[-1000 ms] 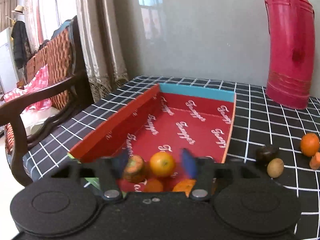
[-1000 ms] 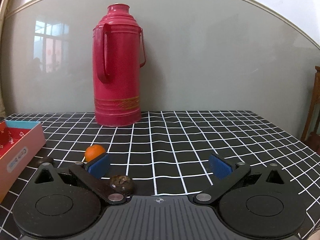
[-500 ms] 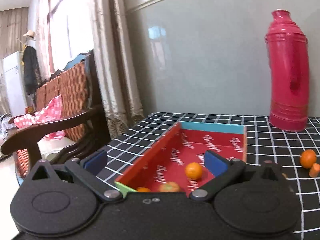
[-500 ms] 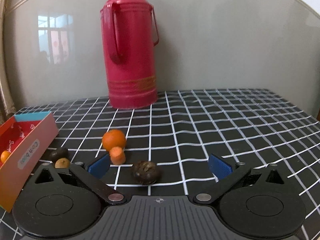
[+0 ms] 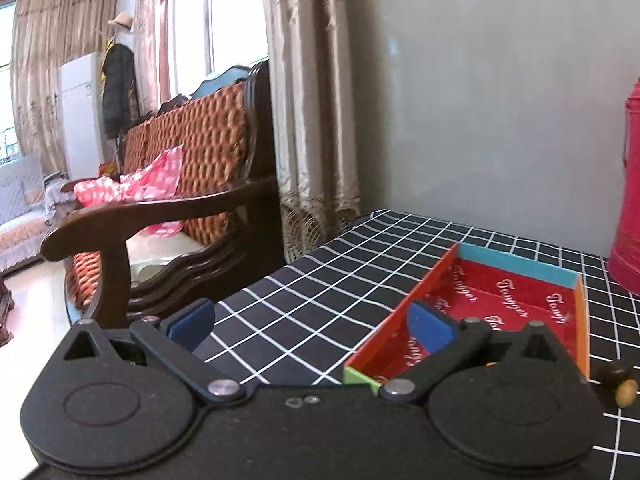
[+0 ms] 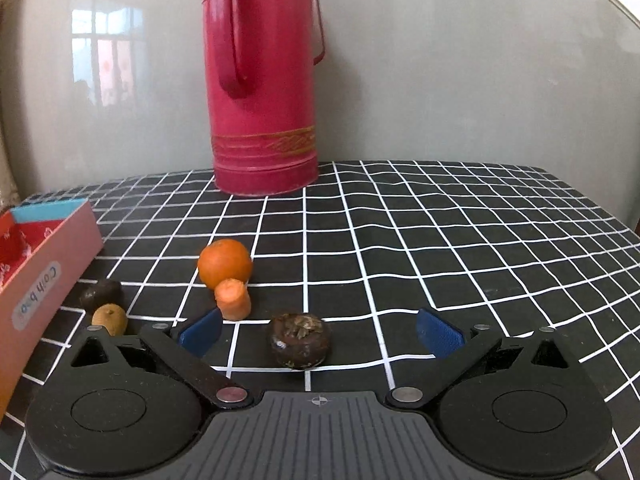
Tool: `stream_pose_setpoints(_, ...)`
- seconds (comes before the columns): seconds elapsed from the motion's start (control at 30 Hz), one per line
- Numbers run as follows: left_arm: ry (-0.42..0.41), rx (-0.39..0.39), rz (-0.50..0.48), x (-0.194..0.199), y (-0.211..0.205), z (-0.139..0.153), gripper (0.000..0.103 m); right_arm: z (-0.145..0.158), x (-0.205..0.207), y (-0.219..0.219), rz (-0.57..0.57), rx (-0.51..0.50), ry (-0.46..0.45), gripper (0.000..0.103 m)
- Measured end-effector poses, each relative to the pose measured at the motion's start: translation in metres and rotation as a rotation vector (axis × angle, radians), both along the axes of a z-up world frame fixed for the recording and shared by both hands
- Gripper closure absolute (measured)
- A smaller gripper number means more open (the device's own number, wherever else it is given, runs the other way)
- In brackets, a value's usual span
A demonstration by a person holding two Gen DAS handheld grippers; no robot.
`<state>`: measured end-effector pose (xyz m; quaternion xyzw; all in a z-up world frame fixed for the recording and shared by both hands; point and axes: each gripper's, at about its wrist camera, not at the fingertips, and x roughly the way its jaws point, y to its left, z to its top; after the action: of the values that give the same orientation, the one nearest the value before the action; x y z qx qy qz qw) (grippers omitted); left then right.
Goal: Organize fruits
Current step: 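Move the right tool to the dark brown round fruit and close on it, then carry the dark brown fruit with the right tool into the box and release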
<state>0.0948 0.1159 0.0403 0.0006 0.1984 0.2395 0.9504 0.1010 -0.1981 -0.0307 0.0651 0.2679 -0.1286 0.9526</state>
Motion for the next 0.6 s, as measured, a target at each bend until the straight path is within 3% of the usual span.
stream_pose_setpoints(0.03, 0.001, -0.002, 0.005, -0.001, 0.002, 0.000, 0.006, -0.001, 0.001, 0.001, 0.004, -0.002, -0.001, 0.013)
stream_pose_setpoints(0.1, 0.003, -0.004, 0.013, -0.002, 0.005, -0.001, 0.006, -0.004, 0.005, 0.003, 0.013, 0.000, 0.022, 0.043)
stream_pose_setpoints(0.27, 0.010, -0.010, 0.020, -0.002, 0.008, -0.002, 0.006, -0.014, 0.013, 0.000, 0.003, 0.028, 0.080, 0.045)
stream_pose_setpoints(0.37, 0.012, -0.011, 0.020, -0.002, 0.008, -0.002, 0.006, -0.013, 0.011, 0.002, 0.014, 0.024, 0.072, 0.065)
stream_pose_setpoints(0.6, 0.019, -0.014, 0.029, -0.001, 0.010, -0.004, 0.006, -0.005, 0.007, 0.004, 0.010, 0.012, 0.047, 0.065)
